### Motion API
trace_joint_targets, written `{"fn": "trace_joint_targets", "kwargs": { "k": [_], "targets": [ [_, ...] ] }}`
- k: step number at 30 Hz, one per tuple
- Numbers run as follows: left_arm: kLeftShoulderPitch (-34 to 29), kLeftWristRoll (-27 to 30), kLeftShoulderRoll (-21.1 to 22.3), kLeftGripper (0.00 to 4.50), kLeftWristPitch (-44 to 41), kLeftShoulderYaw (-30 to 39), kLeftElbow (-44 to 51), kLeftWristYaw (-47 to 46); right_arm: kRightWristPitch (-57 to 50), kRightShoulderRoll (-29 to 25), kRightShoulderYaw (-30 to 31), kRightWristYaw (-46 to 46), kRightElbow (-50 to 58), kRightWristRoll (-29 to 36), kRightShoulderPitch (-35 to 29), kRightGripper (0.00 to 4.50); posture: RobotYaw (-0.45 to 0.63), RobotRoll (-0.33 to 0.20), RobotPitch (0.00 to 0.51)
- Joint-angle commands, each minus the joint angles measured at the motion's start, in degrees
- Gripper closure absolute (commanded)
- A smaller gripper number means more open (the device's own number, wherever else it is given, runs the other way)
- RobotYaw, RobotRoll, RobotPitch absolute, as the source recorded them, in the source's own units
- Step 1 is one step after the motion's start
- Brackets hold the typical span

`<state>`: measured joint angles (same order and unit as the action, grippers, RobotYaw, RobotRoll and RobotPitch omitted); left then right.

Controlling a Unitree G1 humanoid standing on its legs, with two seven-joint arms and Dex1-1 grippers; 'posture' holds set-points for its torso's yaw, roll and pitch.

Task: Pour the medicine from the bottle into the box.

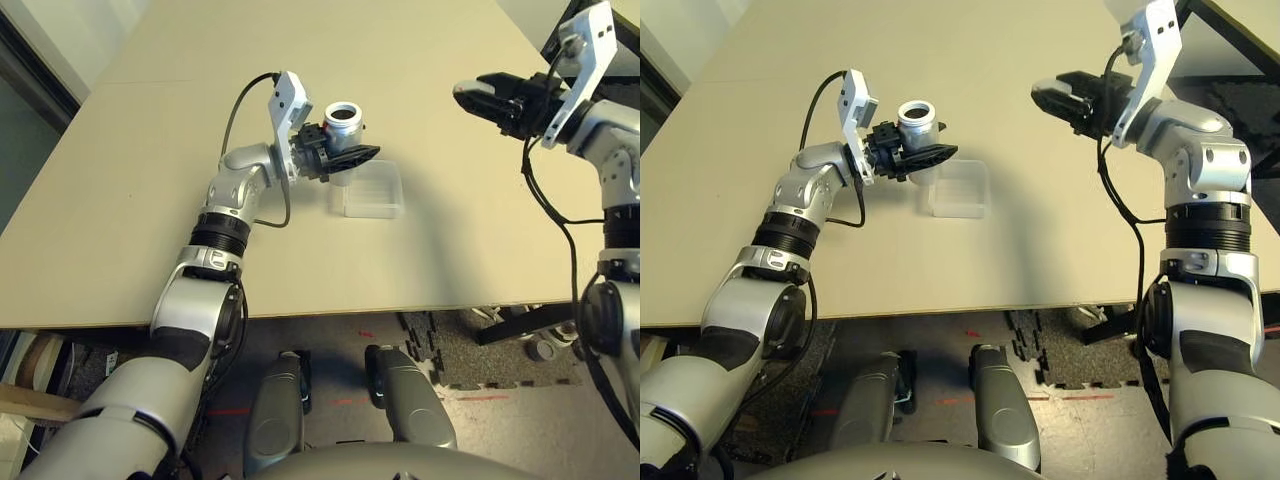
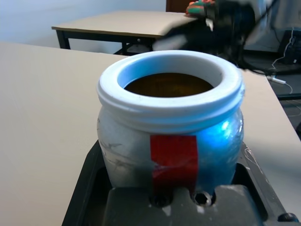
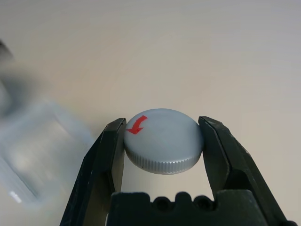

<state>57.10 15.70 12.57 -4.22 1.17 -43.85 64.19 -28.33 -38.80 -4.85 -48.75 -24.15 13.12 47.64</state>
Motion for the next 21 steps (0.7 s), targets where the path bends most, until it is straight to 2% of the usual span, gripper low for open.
{"fn": "trace_joint_targets", "kwargs": {
  "k": [1, 9, 15, 21],
  "targets": [
    [0.9, -0.3, 0.1, 1.93, 0.8, 0.0, -1.0, -0.3, 0.3, 0.0, 0.8, 1.1, -1.0, -1.2, 0.1, 1.92, -0.15, 0.0, 0.141],
    [0.6, -0.5, 0.9, 1.93, 1.2, 0.2, -0.7, -0.9, 3.7, 0.6, 3.8, 3.6, -5.8, -6.2, 2.0, 1.92, -0.13, 0.0, 0.136],
    [0.7, -0.6, 1.1, 1.93, 1.7, 0.1, -1.2, -1.3, 5.2, 1.2, 3.6, 4.6, -7.4, -6.8, 2.8, 0.0, -0.13, 0.0, 0.136],
    [1.2, -2.2, 2.0, 1.93, 2.6, -0.7, -2.4, -2.6, 6.2, 1.6, 2.1, 4.7, -6.2, -4.9, 2.8, 0.0, -0.13, 0.0, 0.135]
  ]
}}
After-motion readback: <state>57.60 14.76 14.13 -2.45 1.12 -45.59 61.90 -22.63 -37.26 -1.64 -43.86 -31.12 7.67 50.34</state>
